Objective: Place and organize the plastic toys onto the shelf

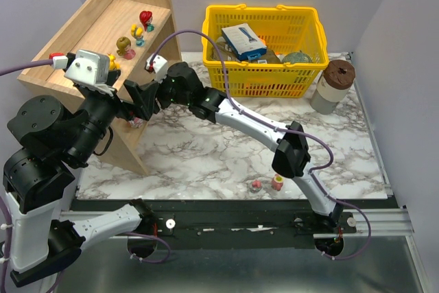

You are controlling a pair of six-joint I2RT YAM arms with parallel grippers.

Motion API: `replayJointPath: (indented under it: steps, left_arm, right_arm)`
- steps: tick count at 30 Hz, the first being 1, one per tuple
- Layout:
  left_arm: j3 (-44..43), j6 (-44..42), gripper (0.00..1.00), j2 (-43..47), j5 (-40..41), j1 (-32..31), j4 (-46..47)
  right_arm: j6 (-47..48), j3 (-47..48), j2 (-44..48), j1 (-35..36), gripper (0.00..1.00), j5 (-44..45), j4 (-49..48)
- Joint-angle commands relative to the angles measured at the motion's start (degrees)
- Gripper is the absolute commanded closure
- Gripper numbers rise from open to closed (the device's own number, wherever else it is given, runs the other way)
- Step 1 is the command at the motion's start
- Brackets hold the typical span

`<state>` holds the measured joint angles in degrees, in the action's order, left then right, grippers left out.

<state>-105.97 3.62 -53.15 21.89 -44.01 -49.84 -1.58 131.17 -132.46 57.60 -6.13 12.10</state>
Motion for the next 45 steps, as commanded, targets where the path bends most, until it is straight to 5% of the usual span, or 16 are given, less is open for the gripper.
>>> replayJointPath:
  steps: [1,13,29,45]
  left_arm:
    - [0.50,-0.81,0.01,0.67,1.84,-0.20,-0.08]
    - [0.59,-1.24,0.01,0.59,2.37,-0.20,0.01]
    - [-0.73,-0.98,0.01,-0.47,2.02,-0.20,-0.78]
    - [-0.73,-0.54,0.01,0.06,2.02,-0.20,-0.52]
  right_arm:
    - [1.06,1.10,-2.80,0.84,0.46,3.92,0.47]
    - [0.97,1.54,-2.89,1.19,0.40,5.78,-0.15]
    - [3.17,2.33,-2.71,1.28,0.17,7.71,-0.67]
    - [4.48,0.23,0.53,1.28,0.08,7.71,-2.08]
